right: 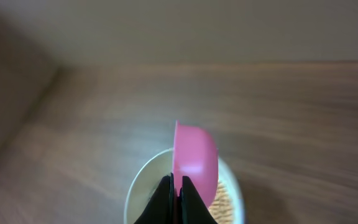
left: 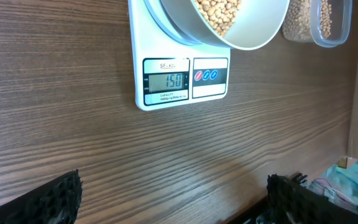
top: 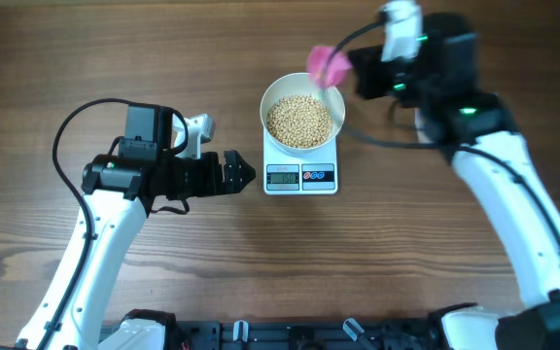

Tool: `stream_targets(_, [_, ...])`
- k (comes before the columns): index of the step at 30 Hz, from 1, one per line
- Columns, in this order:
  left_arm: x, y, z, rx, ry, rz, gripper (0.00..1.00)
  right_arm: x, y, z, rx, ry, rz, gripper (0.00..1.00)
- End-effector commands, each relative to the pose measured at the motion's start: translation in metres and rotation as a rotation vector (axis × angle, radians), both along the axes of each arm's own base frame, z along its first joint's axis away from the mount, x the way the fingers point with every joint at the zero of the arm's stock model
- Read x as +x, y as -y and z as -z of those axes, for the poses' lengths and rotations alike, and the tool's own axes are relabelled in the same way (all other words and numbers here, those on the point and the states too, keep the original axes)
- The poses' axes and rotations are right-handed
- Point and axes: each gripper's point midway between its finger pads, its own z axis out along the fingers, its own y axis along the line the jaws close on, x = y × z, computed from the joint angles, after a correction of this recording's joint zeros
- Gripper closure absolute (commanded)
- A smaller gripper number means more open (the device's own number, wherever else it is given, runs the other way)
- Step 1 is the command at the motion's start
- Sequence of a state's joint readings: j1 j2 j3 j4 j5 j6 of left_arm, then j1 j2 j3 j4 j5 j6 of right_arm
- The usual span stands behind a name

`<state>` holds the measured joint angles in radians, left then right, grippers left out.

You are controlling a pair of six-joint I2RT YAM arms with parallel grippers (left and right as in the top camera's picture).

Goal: Scoop item into bowl and weigh 150g on scale

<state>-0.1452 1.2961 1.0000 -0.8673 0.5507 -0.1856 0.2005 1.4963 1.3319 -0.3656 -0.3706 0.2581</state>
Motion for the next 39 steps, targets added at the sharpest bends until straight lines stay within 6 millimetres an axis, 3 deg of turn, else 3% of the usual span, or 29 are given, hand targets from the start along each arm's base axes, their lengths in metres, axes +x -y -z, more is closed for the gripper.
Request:
stream_targets(1, [0.004, 0.003, -0.009, -0.015, 0.022, 0.007, 0.0, -0.004, 0.053, -0.034, 0.044, 0.06, 0.074, 0.96])
stream_targets(4, [0.004, 0.003, -0.009, -0.015, 0.022, 0.007, 0.0, -0.011, 0.109, -0.029, -0.061, 0.059, 0.16, 0.96])
stream_targets(8, [0.004, 0.003, -0.009, -0.015, 0.022, 0.007, 0.0, -0.025, 0.162, -0.013, -0.077, -0.034, 0.285, 0.96])
stream_targets(17, [0.004, 0.003, -0.009, -0.015, 0.022, 0.007, 0.0, -0.055, 0.235, 0.027, -0.405, -0.16, 0.375, 0.96])
stream_targets(29, [0.004, 0.003, -0.009, -0.015, 0.022, 0.007, 0.0, -0.05, 0.249, 0.054, -0.605, -0.2, 0.279, 0.96])
stream_targets(39, [0.004, 0.003, -0.009, -0.015, 0.022, 0.007, 0.0, -0.034, 0.241, 0.053, -0.794, -0.161, 0.252, 0.96])
